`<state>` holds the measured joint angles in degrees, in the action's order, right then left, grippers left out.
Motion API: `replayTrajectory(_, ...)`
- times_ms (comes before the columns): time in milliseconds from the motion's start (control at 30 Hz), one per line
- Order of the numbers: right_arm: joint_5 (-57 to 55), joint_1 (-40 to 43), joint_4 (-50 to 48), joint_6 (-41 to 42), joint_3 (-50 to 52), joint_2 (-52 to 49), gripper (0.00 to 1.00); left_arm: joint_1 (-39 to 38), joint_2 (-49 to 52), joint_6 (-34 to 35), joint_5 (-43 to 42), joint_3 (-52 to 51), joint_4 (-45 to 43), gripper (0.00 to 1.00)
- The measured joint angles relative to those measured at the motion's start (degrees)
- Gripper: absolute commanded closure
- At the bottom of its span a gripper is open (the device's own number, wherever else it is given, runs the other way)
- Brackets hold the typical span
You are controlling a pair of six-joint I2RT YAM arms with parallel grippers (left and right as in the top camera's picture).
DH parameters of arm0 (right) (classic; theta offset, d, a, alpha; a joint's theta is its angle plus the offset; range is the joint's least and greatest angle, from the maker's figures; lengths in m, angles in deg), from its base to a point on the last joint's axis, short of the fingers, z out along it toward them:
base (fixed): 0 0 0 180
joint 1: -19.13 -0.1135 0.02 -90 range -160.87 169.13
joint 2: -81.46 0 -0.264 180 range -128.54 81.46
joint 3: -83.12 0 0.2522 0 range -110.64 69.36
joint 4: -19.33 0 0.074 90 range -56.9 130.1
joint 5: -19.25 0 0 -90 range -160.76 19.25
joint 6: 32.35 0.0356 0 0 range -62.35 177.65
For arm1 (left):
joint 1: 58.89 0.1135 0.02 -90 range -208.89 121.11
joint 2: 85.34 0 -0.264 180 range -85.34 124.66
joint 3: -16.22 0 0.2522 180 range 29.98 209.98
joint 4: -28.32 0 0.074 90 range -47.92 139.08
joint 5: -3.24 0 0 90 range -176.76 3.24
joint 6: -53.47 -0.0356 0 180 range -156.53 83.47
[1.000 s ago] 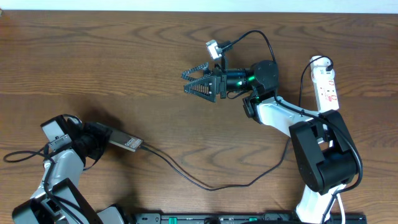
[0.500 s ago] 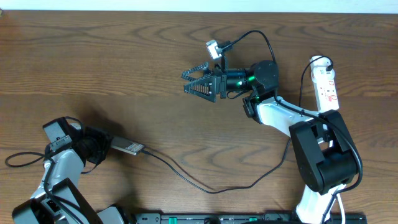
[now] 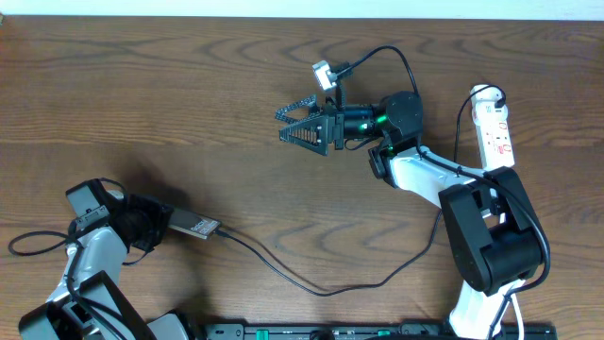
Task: Plug charger to phone and switch on socket
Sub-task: 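Lower the phone onto the table at left with the left gripper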
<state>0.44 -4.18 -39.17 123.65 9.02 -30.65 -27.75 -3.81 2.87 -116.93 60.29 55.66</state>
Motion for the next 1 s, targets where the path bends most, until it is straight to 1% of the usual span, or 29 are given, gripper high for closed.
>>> replayTrajectory(100,0.00,0.00,0.00,0.00,0.00,0.00,0.01,0.00,0.00,0.20,0.55,0.00,0.22,0.72)
replayTrajectory(133,0.00,0.00,0.00,0.00,0.00,0.00,0.01,0.00,0.00,0.17,0.59,0.00,0.22,0.65)
replayTrajectory(333,0.00,0.00,0.00,0.00,0.00,0.00,0.01,0.00,-0.24,0.55,0.33,0.02,-0.15,0.55)
replayTrajectory(567,0.02,0.00,0.00,0.00,0.00,0.00,0.01,0.00,-0.35,0.70,-0.07,0.22,-0.15,0.49)
replayTrajectory(667,0.02,0.00,0.00,0.00,0.00,0.00,0.01,0.00,-0.35,0.70,-0.35,0.33,-0.20,0.42)
replayTrajectory(700,0.02,0.00,0.00,0.00,0.00,0.00,0.01,0.00,-0.37,0.79,-0.42,0.39,-0.22,0.38)
replayTrajectory(800,0.02,0.00,0.00,0.00,0.00,0.00,0.01,0.00,-0.66,0.81,-0.79,0.55,-0.33,0.30)
replayTrajectory(867,0.07,0.00,0.00,0.00,0.00,0.00,0.01,0.00,-0.81,0.81,-1.01,0.63,-0.31,0.23)
replayTrajectory(1000,1.38,0.00,0.00,0.00,0.00,0.00,0.01,0.00,-1.05,0.48,-2.29,0.96,-0.07,0.19)
